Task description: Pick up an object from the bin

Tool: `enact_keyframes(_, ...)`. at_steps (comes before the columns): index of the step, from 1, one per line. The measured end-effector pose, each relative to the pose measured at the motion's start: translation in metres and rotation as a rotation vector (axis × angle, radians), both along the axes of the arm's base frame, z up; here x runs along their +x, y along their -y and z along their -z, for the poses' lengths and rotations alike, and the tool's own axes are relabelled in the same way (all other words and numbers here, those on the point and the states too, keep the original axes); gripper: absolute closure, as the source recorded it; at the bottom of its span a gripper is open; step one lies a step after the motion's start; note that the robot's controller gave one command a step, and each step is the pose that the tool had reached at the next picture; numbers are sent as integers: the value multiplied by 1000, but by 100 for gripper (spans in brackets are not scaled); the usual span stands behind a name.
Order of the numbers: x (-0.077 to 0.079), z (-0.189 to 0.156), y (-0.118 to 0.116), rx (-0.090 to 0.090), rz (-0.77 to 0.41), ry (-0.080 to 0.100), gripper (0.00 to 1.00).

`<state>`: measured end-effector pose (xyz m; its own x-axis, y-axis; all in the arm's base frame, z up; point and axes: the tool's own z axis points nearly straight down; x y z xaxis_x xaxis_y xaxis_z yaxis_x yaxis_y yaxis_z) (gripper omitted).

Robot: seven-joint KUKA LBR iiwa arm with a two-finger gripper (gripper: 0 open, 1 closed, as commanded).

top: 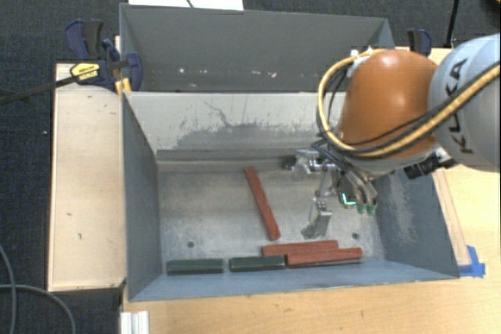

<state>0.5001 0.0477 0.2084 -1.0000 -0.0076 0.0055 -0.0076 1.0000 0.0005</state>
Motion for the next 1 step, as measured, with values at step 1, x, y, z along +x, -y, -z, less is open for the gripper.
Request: enact_keyframes(1,2,-3,0,0,1,8,0)
